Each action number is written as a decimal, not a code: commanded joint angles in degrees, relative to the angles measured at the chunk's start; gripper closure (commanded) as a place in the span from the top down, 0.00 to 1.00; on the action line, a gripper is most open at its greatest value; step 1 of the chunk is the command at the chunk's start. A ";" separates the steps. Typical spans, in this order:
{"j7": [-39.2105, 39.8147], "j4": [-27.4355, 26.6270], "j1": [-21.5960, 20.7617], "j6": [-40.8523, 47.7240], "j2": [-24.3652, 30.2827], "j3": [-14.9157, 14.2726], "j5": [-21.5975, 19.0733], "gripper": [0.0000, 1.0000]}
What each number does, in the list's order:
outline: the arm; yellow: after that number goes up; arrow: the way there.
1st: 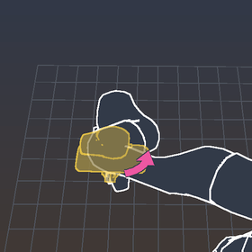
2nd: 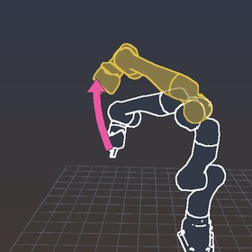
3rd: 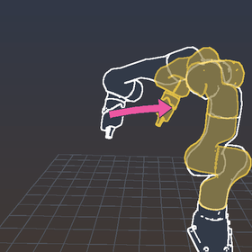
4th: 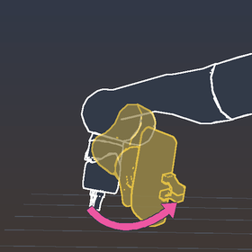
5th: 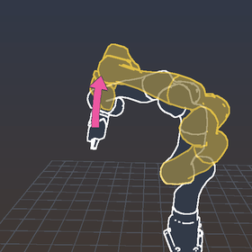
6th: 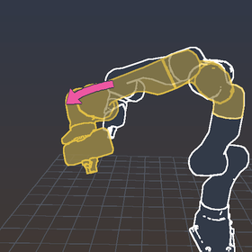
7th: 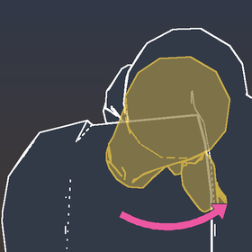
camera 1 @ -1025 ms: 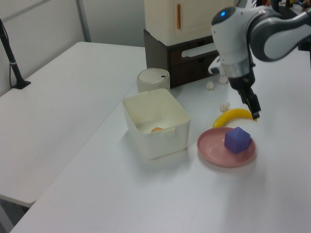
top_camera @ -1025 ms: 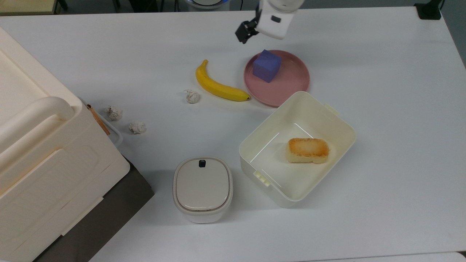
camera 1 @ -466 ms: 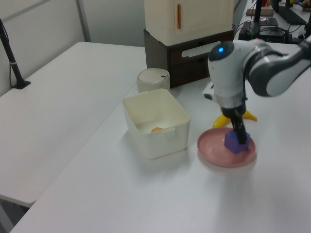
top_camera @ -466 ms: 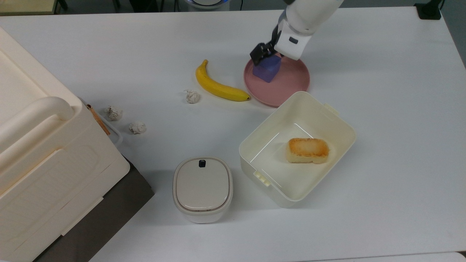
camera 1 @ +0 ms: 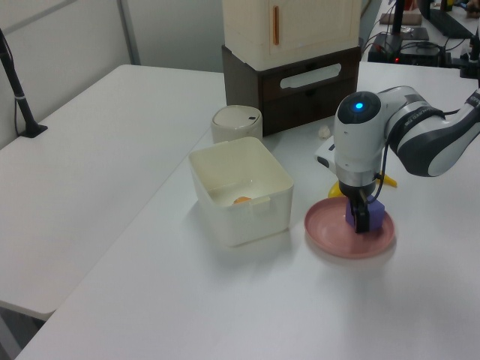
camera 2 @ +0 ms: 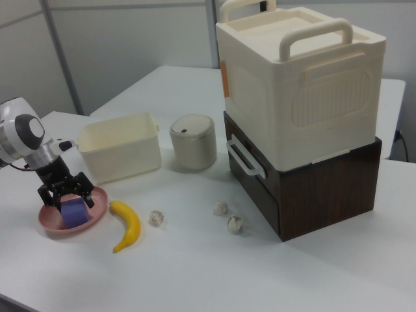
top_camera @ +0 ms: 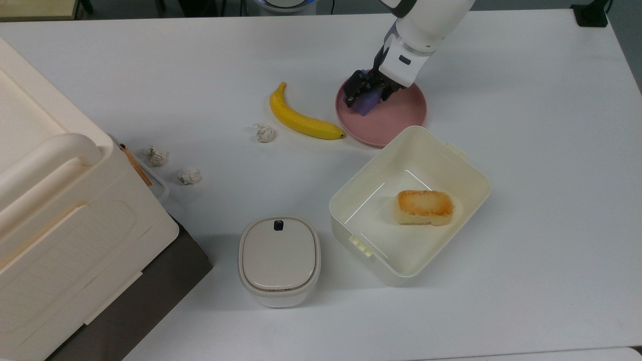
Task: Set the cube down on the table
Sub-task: 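Lower the gripper and close it on the purple cube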
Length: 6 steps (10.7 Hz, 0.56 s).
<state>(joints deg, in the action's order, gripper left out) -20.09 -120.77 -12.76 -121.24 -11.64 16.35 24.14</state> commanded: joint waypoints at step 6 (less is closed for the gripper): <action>-8.56 1.49 0.36 1.44 1.97 -0.27 0.38 0.31</action>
<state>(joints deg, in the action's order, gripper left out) -26.27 -120.60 -12.76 -121.07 -11.19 16.34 24.14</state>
